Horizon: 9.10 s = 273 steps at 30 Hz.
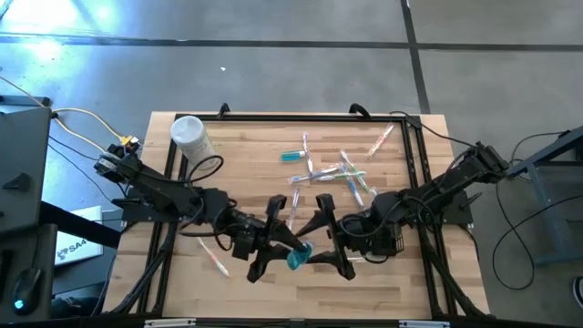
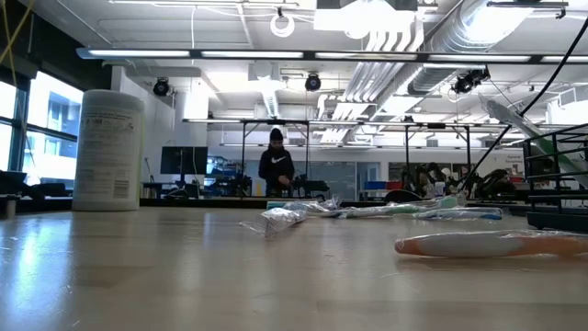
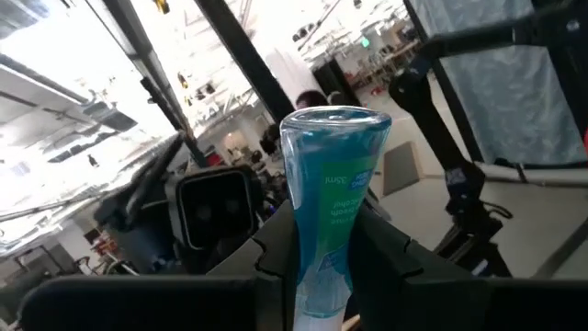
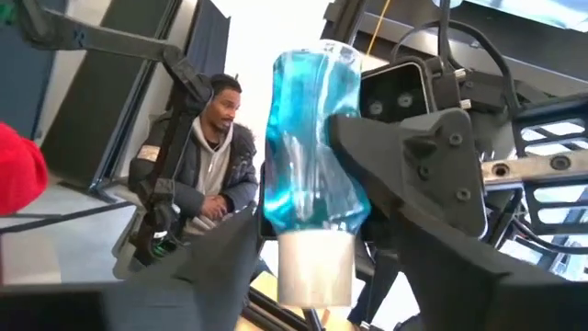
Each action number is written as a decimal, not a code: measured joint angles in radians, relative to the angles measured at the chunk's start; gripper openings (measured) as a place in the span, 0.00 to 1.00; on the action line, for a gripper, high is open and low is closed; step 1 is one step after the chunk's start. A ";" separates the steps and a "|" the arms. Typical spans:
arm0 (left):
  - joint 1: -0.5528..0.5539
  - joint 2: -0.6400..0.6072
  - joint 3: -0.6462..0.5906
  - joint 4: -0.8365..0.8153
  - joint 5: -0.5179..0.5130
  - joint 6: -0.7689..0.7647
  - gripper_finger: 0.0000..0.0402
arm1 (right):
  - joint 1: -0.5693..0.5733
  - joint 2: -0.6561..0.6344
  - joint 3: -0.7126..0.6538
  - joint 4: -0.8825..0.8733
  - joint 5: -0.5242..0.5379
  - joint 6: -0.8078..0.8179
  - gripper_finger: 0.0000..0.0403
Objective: Pick & Place toothbrushing station
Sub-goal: Put the bottom blue mouthwash bottle into the black mesh organizer
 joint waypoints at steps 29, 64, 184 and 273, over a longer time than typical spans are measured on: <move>-0.003 -0.003 0.002 -0.061 0.013 0.003 0.34 | 0.003 -0.001 0.000 -0.076 0.066 -0.061 0.22; 0.064 -0.116 0.003 -0.962 -0.363 -0.587 0.62 | 0.127 -0.106 0.307 -1.967 0.201 1.467 0.22; 0.088 -0.057 -0.079 -1.128 -0.377 -0.625 0.62 | -0.296 -0.118 0.011 -2.043 -0.630 1.682 0.22; 0.088 -0.056 -0.134 -1.093 -0.340 -0.622 0.62 | -0.407 -0.034 -0.162 -1.923 -0.602 1.535 0.22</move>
